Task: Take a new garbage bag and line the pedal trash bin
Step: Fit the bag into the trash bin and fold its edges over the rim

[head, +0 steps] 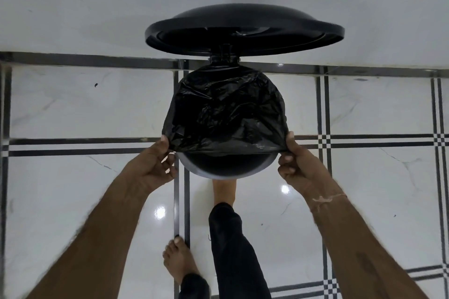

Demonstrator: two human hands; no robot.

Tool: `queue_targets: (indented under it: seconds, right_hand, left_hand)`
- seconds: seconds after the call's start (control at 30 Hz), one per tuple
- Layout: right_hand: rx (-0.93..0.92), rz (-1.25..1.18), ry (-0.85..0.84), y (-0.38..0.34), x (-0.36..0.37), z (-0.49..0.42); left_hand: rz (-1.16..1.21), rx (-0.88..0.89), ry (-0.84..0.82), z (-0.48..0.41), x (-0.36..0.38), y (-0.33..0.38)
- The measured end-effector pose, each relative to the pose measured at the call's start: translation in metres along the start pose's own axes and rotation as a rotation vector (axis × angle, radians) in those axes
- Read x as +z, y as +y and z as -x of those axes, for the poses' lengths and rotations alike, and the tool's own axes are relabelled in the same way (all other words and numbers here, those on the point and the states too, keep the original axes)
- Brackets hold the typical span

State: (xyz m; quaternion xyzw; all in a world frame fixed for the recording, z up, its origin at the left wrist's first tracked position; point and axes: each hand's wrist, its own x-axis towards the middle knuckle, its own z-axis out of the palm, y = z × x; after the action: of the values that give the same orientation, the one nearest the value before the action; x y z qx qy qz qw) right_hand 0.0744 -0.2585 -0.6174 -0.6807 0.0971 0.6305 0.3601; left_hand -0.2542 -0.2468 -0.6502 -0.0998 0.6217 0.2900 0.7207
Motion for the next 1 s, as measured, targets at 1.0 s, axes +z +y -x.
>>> queue_targets:
  seconds: [1.0]
  right_hand:
    - [-0.004, -0.043, -0.089, 0.115, 0.046, 0.061]
  left_hand:
    - [0.094, 0.052, -0.124, 0.024, -0.003, -0.039]
